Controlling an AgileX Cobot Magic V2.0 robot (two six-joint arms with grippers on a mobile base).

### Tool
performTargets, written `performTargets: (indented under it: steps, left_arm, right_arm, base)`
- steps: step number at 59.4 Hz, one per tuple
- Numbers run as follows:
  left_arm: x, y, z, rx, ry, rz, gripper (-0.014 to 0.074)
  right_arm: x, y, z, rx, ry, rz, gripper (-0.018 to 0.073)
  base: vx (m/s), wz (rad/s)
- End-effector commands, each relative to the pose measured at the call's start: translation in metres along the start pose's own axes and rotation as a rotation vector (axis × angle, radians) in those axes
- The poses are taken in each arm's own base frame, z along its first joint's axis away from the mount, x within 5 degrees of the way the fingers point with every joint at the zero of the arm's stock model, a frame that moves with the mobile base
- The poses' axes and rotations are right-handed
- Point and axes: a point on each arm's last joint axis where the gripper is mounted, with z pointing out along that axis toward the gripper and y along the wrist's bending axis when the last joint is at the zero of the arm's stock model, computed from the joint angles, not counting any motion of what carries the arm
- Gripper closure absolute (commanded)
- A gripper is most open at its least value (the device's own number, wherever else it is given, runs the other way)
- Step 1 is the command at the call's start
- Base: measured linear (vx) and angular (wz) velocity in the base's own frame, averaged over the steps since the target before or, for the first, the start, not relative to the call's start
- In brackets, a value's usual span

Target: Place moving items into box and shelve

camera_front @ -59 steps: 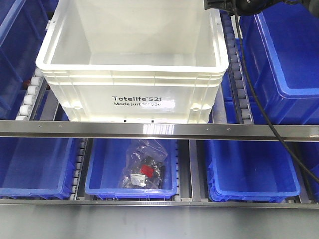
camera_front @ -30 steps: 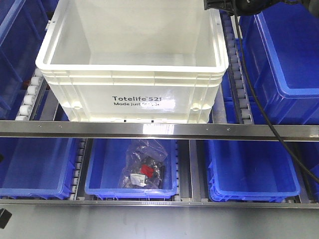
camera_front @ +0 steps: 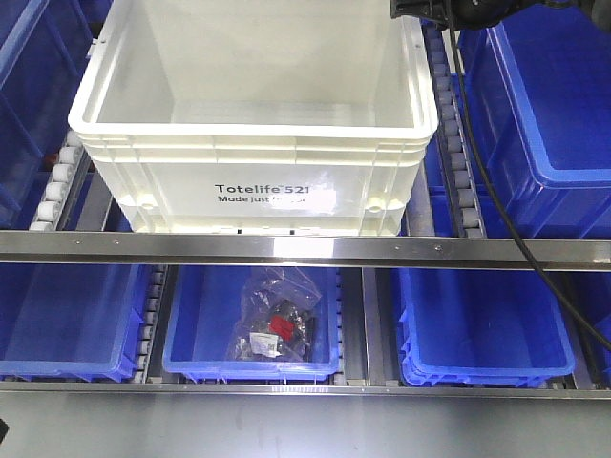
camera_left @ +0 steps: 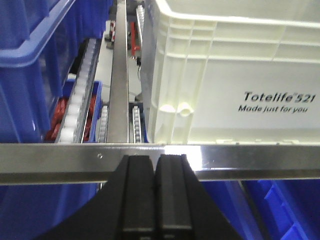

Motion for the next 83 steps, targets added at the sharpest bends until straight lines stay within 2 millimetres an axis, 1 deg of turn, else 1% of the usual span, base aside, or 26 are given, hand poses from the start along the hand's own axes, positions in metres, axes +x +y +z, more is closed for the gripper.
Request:
performTargets:
  steps: [1, 9, 17, 30, 51, 64, 83]
  left_arm:
    - [-0.0087, -0.0021, -0.0025, 0.022, -0.085, -0.016, 0.0603]
    - [-0.0085, 0.0007, -0.0026, -0.028, -0.087, -0.027, 0.0603]
    - [-0.0086, 0.0018, -0.0027, -0.052, -0.09, -0.077, 0.0603]
    - [-0.0086, 0.002, -0.0027, -0.056, -0.088, -0.017, 0.0603]
    - [-0.0139, -0.0004, -0.0032, -0.028, -0.147, -0.037, 0.0603]
    - [-0.0129, -0.0022, -0.003, -0.014, -0.135, 0.041, 0.0603]
    - [-0.012, -0.0022, -0.0029, -0.014, -0.122, 0.039, 0.0603]
  right_arm:
    - [-0.0239, -0.0073, -0.0374, -0.007, -0.158, 0.004, 0.0568]
    - [-0.024, -0.0072, -0.0374, -0.007, -0.16, 0.004, 0.0568]
    - [-0.024, -0.0072, -0.0374, -0.007, -0.16, 0.004, 0.0568]
    - [-0.024, -0.0072, -0.0374, -0.007, -0.16, 0.004, 0.0568]
    - [-0.024, -0.0072, -0.0374, -0.007, -0.16, 0.004, 0.0568]
    - [-0.024, -0.0072, -0.0374, -0.007, -0.16, 0.004, 0.0568]
    - [-0.024, -0.0072, -0.0374, -0.007, -0.16, 0.004, 0.0568]
  base:
    - [0.0, 0.0]
    - [0.0, 0.0]
    - [0.0, 0.0]
    - [0.0, 0.0]
    - [0.0, 0.0]
    - [0.0, 0.0]
    - [0.0, 0.0]
